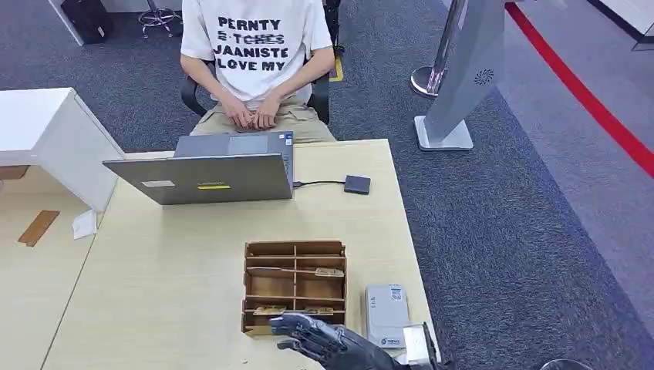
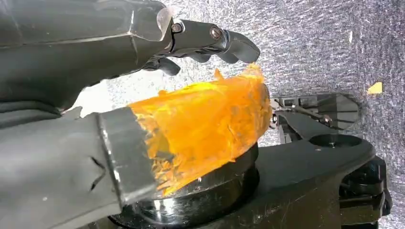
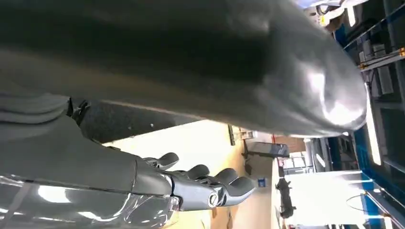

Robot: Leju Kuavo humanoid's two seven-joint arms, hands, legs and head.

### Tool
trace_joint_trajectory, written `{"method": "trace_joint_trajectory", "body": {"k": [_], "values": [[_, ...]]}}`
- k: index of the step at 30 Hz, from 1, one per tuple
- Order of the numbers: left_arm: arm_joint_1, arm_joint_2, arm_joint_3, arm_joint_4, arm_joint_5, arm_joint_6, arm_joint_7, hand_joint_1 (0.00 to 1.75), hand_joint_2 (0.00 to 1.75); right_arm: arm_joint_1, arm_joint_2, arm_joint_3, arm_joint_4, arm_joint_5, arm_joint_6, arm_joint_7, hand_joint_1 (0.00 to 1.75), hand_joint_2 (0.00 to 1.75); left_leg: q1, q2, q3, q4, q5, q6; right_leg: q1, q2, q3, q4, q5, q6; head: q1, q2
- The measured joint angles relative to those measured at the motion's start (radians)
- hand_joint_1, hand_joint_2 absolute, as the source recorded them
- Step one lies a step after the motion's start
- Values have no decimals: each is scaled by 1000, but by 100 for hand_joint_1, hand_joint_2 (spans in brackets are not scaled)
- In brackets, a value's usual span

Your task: Pass the card to the sensor for recognition and then transmit it.

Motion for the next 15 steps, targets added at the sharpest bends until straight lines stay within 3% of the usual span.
{"method": "trace_joint_trajectory", "body": {"k": [6,15], "values": [[1,0,0,0,17,7,-8,0,0,-20,-25,8,19,71,-47,-17,0,175,0,0,0,0,0,0,0,0,0,0,0,0,0,0],[6,-2,11,0,55,26,-12,0,0,-33,-34,11,3,376,-375,-10,0,175,0,0,0,0,0,0,0,0,0,0,0,0,0,0]]}}
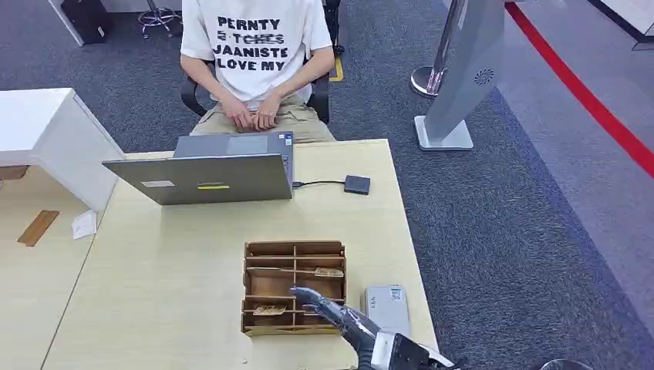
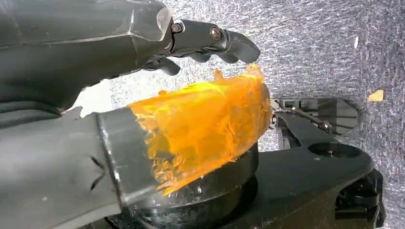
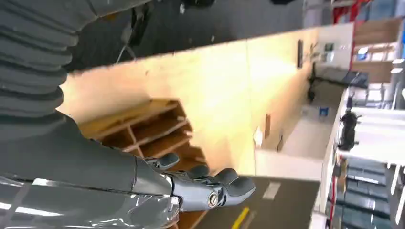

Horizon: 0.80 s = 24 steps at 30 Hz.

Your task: Pass the card to the sensor for recognition and then transmit it.

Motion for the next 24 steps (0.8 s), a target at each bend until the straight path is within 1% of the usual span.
{"method": "trace_joint_trajectory", "body": {"k": [1,3,8,10,12,15,16,17,18,19,20,24], "values": [[1,-1,0,0,3,2,0,0,0,0,0,2,-6,34,-36,1,0,175,0,0,0,0,0,0,0,0,0,0,0,0,0,0],[3,-2,1,0,5,3,0,0,0,0,0,3,-19,73,-85,3,0,175,0,0,0,0,0,0,0,0,0,0,0,0,0,0],[3,-3,1,0,7,5,-2,0,0,-2,0,5,-35,104,-111,5,0,175,0,0,0,0,0,0,0,0,0,0,0,0,0,0],[3,-3,2,0,8,5,-2,0,0,-2,0,6,-39,134,-134,5,0,175,0,0,0,0,0,0,0,0,0,0,0,0,0,0],[3,-3,2,0,9,5,-2,0,0,-3,0,11,-45,195,-187,6,0,175,0,0,0,0,0,0,0,0,0,0,0,0,0,0],[3,-6,2,0,14,8,-2,0,0,-3,0,19,-61,314,-294,10,0,175,0,0,0,0,0,0,0,0,0,0,0,0,0,0],[3,-7,1,0,14,10,-1,0,0,-3,0,23,-66,348,-328,13,7,175,0,0,0,0,0,0,0,0,0,0,0,0,0,0],[3,-8,1,0,14,11,-1,0,0,-4,0,27,-71,381,-357,15,23,175,0,0,0,0,0,0,0,0,0,0,0,0,0,0],[3,-10,1,0,14,11,1,0,0,-6,0,32,-76,413,-385,16,56,175,0,0,0,0,0,0,0,0,0,0,0,0,0,0],[3,-11,1,0,14,11,2,0,0,-9,1,37,-79,436,-407,18,147,175,0,0,0,0,0,0,0,0,0,0,0,0,0,0],[3,-11,1,0,12,11,2,0,0,-11,1,42,-83,454,-426,19,175,175,0,0,0,0,0,0,0,0,0,0,0,0,0,0],[2,-15,1,0,7,12,5,0,0,-26,1,63,-92,538,-489,27,175,175,0,0,0,0,0,0,0,0,0,0,0,0,0,0]]}}
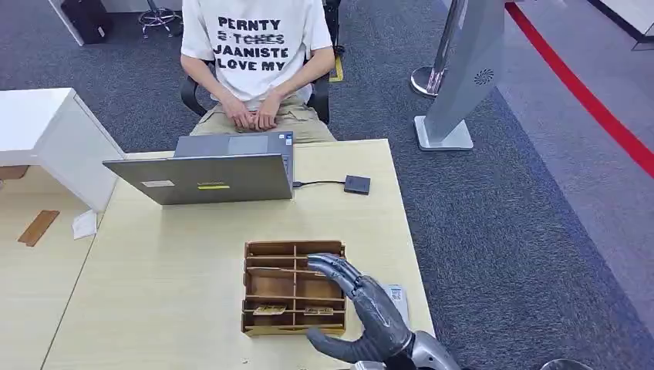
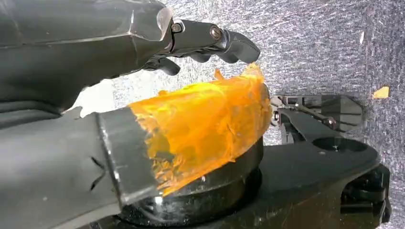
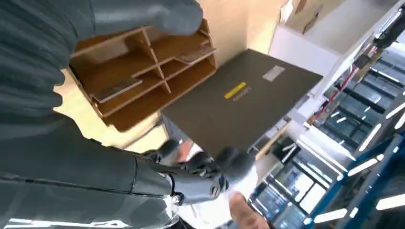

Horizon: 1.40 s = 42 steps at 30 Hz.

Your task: Pass the card to the sensor for recognition and then transmit it.

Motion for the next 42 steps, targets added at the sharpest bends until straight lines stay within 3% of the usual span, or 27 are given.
{"method": "trace_joint_trajectory", "body": {"k": [9,13,16,20,25,30,31,32,42], "values": [[-1,-2,-5,0,-5,-2,10,0,0,-52,0,60,17,243,-119,55,175,175,0,0,0,0,0,0,0,0,0,0,0,0,0,0],[-1,-2,-6,0,-5,-4,11,0,0,-79,0,84,39,305,-144,89,120,175,0,0,0,0,0,0,0,0,0,0,0,0,0,0],[-1,-2,-13,0,-3,-6,15,0,0,-99,0,101,63,357,-154,122,120,175,0,0,0,0,0,0,0,0,0,0,0,0,0,0],[-1,-2,-20,0,-2,-8,18,0,0,-119,0,117,92,389,-160,142,72,175,0,0,0,0,0,0,0,0,0,0,0,0,0,0],[-2,-2,-22,0,-1,-10,19,0,0,-142,0,134,133,422,-160,175,84,175,0,0,0,0,0,0,0,0,0,0,0,0,0,0],[-2,-2,-24,0,1,-10,20,0,0,-158,0,147,181,443,-160,194,84,175,0,0,0,0,0,0,0,0,0,0,0,0,0,0],[-2,-2,-25,0,2,-10,20,0,0,-159,0,148,186,446,-160,194,72,175,0,0,0,0,0,0,0,0,0,0,0,0,0,0],[-2,-2,-26,0,3,-10,20,0,0,-160,0,149,191,448,-160,197,80,175,0,0,0,0,0,0,0,0,0,0,0,0,0,0],[-2,-2,-30,0,7,-10,21,0,0,-176,0,161,229,480,-161,223,84,175,0,0,0,0,0,0,0,0,0,0,0,0,0,0]]}}
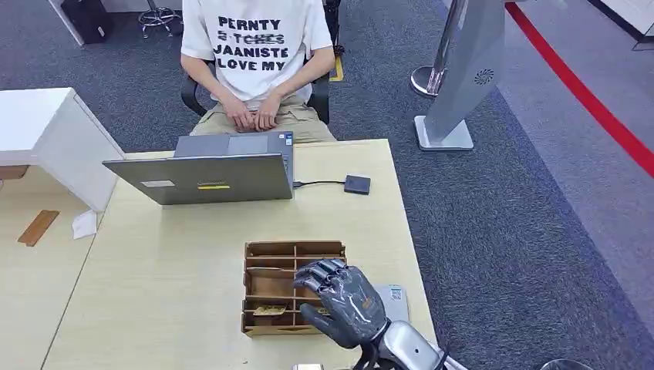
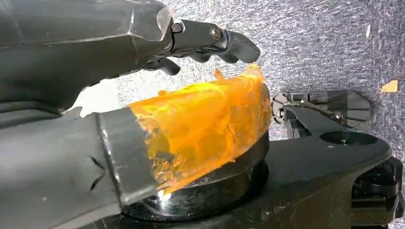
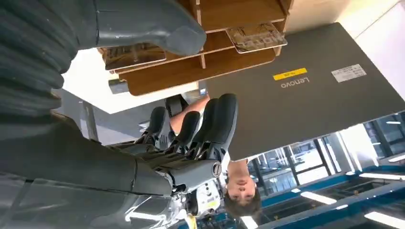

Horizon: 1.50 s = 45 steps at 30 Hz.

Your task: Pass the card to the sensor for recognition and then transmit it.

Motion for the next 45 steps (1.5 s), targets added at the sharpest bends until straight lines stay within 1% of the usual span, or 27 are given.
{"method": "trace_joint_trajectory", "body": {"k": [2,3,4,6,9,11,12,15,16,17,19,20,21,22,25,29,31,34,35,38,40,45], "values": [[0,0,0,0,0,0,0,0,0,-2,0,2,5,3,0,1,86,175,0,0,0,0,0,0,0,0,0,0,0,0,0,0],[0,0,0,0,0,0,0,0,0,-3,0,2,8,8,0,2,98,175,0,0,0,0,0,0,0,0,0,0,0,0,0,0],[0,0,-1,0,0,0,0,0,0,-5,0,3,11,10,0,4,117,175,0,0,0,0,0,0,0,0,0,0,0,0,0,0],[0,0,-1,0,0,-1,1,0,0,-7,0,4,18,20,0,15,113,175,0,0,0,0,0,0,0,0,0,0,0,0,0,0],[0,0,-2,0,0,-2,1,0,0,-7,6,5,28,50,-2,44,96,175,0,0,0,0,0,0,0,0,0,0,0,0,0,0],[0,0,-3,0,0,-3,1,0,0,-7,10,6,34,63,-3,55,96,175,0,0,0,0,0,0,0,0,0,0,0,0,0,0],[0,0,-4,0,-1,-3,1,0,0,-7,13,6,38,68,-3,60,93,175,0,0,0,0,0,0,0,0,0,0,0,0,0,0],[0,-2,-8,0,-3,-3,1,0,0,-7,16,6,48,73,-4,68,96,175,0,0,0,0,0,0,0,0,0,0,0,0,0,0],[0,-2,-10,0,-3,-3,1,0,0,-8,18,5,53,75,-4,71,91,175,0,0,0,0,0,0,0,0,0,0,0,0,0,0],[0,-3,-12,0,-4,-3,1,0,0,-7,19,5,56,76,-4,72,94,175,0,0,0,0,0,0,0,0,0,0,0,0,0,0],[0,-5,-15,0,-6,-3,1,0,0,-7,21,3,63,81,-4,73,89,175,0,0,0,0,0,0,0,0,0,0,0,0,0,0],[0,-5,-16,0,-8,-3,1,0,0,-7,21,0,64,84,-4,73,91,175,0,0,0,0,0,0,0,0,0,0,0,0,0,0],[0,-5,-16,0,-9,-3,1,0,0,-7,23,-3,68,87,-4,75,86,175,0,0,0,0,0,0,0,0,0,0,0,0,0,0],[0,-5,-16,0,-10,-3,1,0,0,-8,24,-6,72,89,-4,76,89,175,0,0,0,0,0,0,0,0,0,0,0,0,0,0],[0,-5,-16,0,-14,-3,5,0,0,-8,29,-18,82,94,-4,77,70,175,0,0,0,0,0,0,0,0,0,0,0,0,0,0],[0,-5,-16,0,-18,-4,7,0,0,-9,37,-37,88,103,-2,82,75,175,0,0,0,0,0,0,0,0,0,0,0,0,0,0],[0,-5,-16,0,-19,-5,7,0,0,-10,41,-49,91,105,0,84,73,175,0,0,0,0,0,0,0,0,0,0,0,0,0,0],[0,-5,-16,0,-24,-6,9,0,0,-12,45,-64,99,114,1,88,79,175,0,0,0,0,0,0,0,0,0,0,0,0,0,0],[0,-5,-16,0,-27,-6,10,0,0,-13,46,-69,101,114,1,88,77,175,0,0,0,0,0,0,0,0,0,0,0,0,0,0],[0,-5,-16,0,-30,-6,11,0,0,-16,50,-84,110,120,1,91,79,175,0,0,0,0,0,0,0,0,0,0,0,0,0,0],[0,-5,-16,0,-32,-6,12,0,0,-17,53,-97,115,122,1,91,84,175,0,0,0,0,0,0,0,0,0,0,0,0,0,0],[0,-5,-16,0,-35,-6,16,0,0,-17,59,-120,129,126,7,96,87,175,0,0,0,0,0,0,0,0,0,0,0,0,0,0]]}}
